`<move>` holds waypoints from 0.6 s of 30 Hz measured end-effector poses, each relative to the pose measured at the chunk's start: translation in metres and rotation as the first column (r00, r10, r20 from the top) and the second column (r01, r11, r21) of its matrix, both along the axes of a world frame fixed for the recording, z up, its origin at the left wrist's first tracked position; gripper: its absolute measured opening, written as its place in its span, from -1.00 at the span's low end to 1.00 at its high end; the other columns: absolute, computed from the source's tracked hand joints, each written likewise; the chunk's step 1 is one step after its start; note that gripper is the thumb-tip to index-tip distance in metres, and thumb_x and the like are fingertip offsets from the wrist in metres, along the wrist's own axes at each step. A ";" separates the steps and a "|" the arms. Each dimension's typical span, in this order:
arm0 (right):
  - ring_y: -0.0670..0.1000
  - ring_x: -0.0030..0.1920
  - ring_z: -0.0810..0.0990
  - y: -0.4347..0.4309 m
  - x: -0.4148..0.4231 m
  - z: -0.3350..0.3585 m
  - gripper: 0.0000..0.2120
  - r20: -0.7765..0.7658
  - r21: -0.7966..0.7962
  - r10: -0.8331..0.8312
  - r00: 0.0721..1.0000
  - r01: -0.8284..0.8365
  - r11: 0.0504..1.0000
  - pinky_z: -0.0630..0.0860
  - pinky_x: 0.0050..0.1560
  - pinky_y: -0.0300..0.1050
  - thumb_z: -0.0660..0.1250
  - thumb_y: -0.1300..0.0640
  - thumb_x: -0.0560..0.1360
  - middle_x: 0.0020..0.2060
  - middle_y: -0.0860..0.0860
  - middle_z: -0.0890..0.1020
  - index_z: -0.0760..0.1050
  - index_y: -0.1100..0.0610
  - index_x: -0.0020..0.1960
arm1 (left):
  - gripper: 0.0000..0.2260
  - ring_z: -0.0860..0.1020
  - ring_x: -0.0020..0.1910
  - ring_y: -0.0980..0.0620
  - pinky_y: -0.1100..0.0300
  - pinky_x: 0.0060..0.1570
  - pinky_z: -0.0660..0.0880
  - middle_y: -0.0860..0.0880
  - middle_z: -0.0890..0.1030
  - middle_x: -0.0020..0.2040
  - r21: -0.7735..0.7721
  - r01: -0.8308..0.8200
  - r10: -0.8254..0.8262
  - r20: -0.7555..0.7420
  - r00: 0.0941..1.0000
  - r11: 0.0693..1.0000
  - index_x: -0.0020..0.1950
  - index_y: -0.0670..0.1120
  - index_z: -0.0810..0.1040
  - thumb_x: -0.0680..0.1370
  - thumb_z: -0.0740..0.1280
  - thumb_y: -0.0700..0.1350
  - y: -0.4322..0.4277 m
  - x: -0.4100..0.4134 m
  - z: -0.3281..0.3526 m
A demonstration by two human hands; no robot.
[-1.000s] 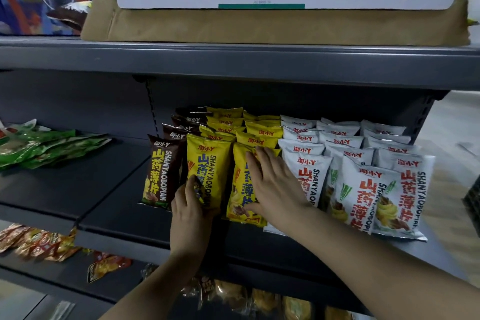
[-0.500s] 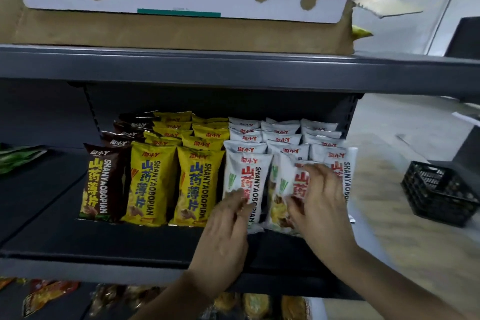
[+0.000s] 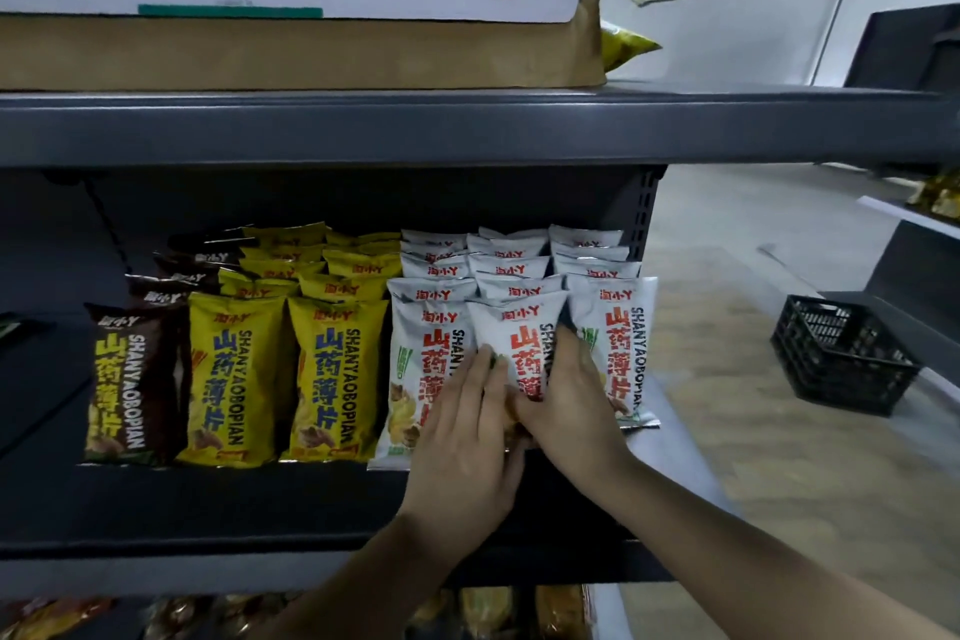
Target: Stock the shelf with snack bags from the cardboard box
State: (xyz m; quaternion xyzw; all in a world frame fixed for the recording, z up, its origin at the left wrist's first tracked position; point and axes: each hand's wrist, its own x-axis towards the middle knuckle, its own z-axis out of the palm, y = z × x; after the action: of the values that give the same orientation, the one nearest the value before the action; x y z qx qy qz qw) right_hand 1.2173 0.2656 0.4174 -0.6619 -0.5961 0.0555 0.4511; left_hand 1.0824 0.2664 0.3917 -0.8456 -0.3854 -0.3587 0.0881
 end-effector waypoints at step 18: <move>0.10 0.34 0.27 -0.013 0.017 0.002 -0.21 0.100 -0.268 0.059 0.993 -0.030 0.963 0.33 0.32 -0.02 0.35 -0.16 0.45 0.28 0.11 0.34 0.10 0.17 0.48 | -0.37 0.27 0.41 -0.20 -0.09 0.23 0.46 -0.25 0.33 0.40 0.021 -0.168 0.169 -0.165 0.972 0.986 0.40 -0.29 0.26 0.39 0.38 -0.13 -0.013 0.011 -0.012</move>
State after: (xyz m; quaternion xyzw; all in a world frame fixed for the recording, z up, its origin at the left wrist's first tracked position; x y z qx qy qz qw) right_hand 1.2342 0.2531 0.4195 -0.7048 -0.6214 0.1095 0.3241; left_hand 1.0939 0.2535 0.3800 -0.8365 -0.4460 -0.2793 0.1528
